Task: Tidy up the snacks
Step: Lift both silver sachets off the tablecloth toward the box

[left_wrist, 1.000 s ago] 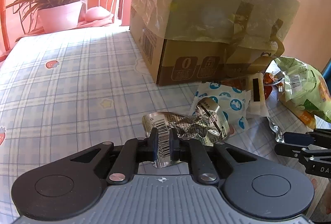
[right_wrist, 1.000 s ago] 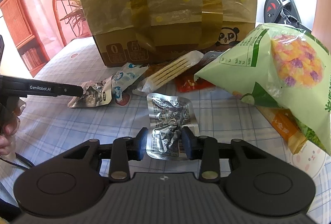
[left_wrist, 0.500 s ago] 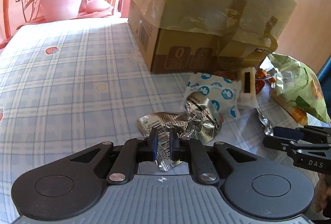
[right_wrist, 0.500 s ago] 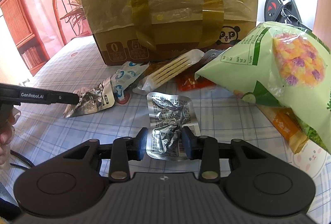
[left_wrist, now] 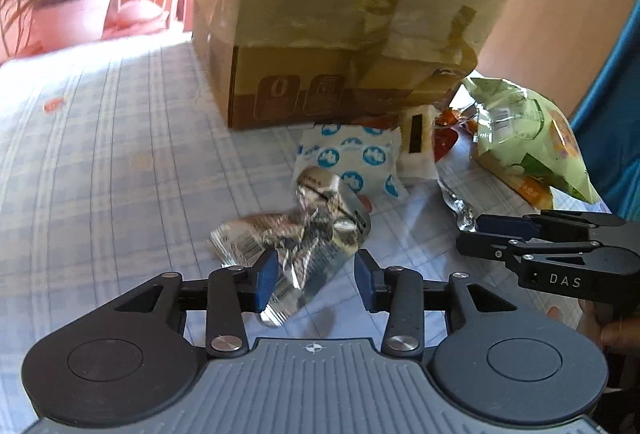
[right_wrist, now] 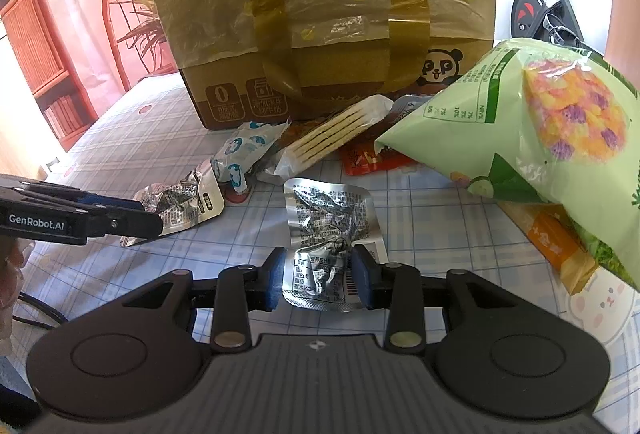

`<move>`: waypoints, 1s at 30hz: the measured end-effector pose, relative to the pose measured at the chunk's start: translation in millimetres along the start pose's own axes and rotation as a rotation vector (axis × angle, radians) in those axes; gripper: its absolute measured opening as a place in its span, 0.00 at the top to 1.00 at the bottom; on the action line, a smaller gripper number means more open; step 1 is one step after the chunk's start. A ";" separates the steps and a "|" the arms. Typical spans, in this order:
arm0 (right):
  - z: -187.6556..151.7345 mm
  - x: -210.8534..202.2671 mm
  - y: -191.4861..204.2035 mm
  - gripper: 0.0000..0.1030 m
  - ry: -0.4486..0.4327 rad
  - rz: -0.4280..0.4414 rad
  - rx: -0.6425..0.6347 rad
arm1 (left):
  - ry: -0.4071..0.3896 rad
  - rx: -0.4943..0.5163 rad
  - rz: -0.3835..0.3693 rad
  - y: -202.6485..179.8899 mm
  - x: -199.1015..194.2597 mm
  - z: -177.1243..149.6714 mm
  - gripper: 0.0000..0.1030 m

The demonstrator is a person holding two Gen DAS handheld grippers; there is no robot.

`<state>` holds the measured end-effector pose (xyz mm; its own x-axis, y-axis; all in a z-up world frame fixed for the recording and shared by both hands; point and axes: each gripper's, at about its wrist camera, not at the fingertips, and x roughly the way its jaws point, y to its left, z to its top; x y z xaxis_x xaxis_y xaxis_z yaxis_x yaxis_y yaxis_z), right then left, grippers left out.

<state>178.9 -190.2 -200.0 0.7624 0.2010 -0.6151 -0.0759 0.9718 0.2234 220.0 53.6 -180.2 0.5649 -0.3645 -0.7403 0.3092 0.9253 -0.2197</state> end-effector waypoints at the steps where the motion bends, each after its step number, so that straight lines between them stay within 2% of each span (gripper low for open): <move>1: 0.0 -0.1 0.1 0.63 0.000 0.001 0.001 | -0.012 0.028 0.010 -0.1 -1.3 2.1 0.50; 2: -0.1 -0.2 -0.2 0.63 0.000 0.002 0.001 | -0.024 0.061 0.022 -0.2 -2.2 4.6 0.45; 4: -0.4 -0.2 -0.2 0.63 0.000 0.003 0.000 | -0.039 0.132 0.035 0.6 -0.3 11.5 0.41; 8: 0.3 -0.1 -0.8 0.63 0.002 0.003 -0.001 | 0.010 0.206 -0.076 8.7 14.9 26.6 0.39; 10: 0.3 -0.6 -0.9 0.63 0.002 0.004 0.000 | 0.058 0.246 -0.142 10.3 25.2 32.9 0.35; 11: 0.3 -0.5 -1.0 0.63 0.002 0.004 0.000 | 0.085 0.263 -0.145 10.1 31.4 34.8 0.32; 13: 0.5 -0.5 -0.9 0.63 0.004 0.003 -0.001 | 0.108 0.320 -0.091 8.4 40.9 36.2 0.31; 16: 1.4 0.1 -0.4 0.63 0.008 0.002 -0.005 | 0.101 0.342 -0.097 11.8 44.5 37.4 0.32; 18: 1.5 0.4 -1.1 0.63 0.010 0.004 -0.005 | 0.097 0.303 -0.109 16.9 43.8 37.8 0.33; 20: 1.6 0.6 -1.1 0.63 0.010 0.004 -0.005 | 0.081 0.278 -0.088 21.7 40.4 36.2 0.50; 25: 1.8 1.2 -1.6 0.63 0.010 0.005 -0.006 | 0.054 0.146 -0.040 28.5 29.6 28.4 0.70; 30: 1.6 1.1 -2.1 0.63 0.011 0.006 -0.003 | 0.029 0.115 0.050 14.3 16.6 11.3 0.71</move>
<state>181.0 -192.2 -199.9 0.7549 0.2080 -0.6219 -0.0824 0.9709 0.2248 242.5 59.6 -188.5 0.5602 -0.3136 -0.7667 0.3675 0.9236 -0.1092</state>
